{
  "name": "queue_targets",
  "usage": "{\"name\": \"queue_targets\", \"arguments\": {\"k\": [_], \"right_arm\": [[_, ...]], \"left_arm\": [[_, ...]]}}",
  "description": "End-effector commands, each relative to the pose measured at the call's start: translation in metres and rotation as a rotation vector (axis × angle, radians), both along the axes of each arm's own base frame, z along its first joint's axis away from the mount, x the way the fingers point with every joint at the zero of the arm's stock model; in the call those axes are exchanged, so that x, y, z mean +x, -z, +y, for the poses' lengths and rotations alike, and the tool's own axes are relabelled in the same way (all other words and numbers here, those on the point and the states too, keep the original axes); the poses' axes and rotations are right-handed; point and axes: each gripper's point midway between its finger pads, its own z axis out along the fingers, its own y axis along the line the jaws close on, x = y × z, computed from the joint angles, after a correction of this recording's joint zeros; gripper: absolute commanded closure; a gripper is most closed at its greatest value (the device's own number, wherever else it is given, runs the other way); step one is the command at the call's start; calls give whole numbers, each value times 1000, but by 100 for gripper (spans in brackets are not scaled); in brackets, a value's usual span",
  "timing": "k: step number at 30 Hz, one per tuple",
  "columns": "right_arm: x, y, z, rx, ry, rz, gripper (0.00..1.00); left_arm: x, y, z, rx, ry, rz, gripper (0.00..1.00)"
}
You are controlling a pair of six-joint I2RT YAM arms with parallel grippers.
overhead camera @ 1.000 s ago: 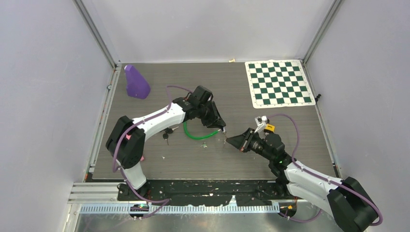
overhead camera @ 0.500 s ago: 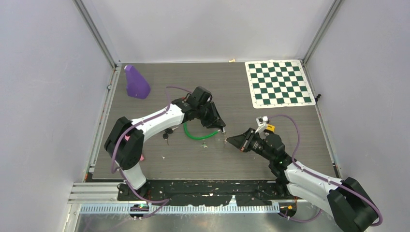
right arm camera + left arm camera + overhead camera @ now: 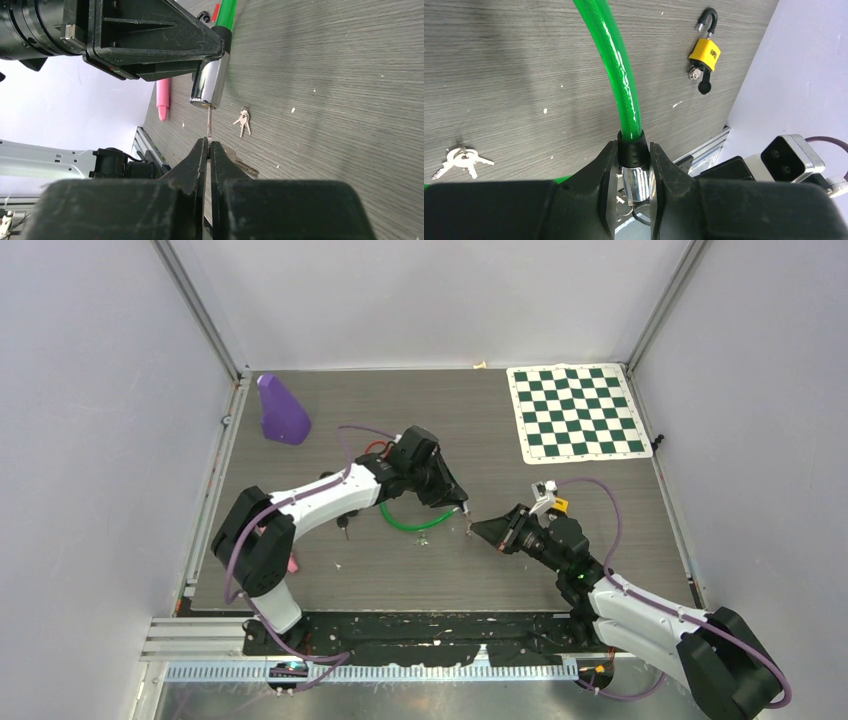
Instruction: Unlock with the key
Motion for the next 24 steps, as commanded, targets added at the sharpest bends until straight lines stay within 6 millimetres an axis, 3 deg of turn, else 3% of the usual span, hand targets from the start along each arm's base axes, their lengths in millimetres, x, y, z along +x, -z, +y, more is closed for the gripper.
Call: {"name": "queue_targets", "arguments": {"k": [1, 13, 24], "right_arm": [[18, -25, -5, 32, 73, -100, 95], [23, -40, -1, 7, 58, -178, 95], [30, -68, -1, -19, 54, -263, 95]], "left_arm": [[-10, -42, -21, -135, 19, -54, 100], [-26, -48, -31, -125, 69, -122, 100], [-29, -64, -16, -115, 84, -217, 100]]}}
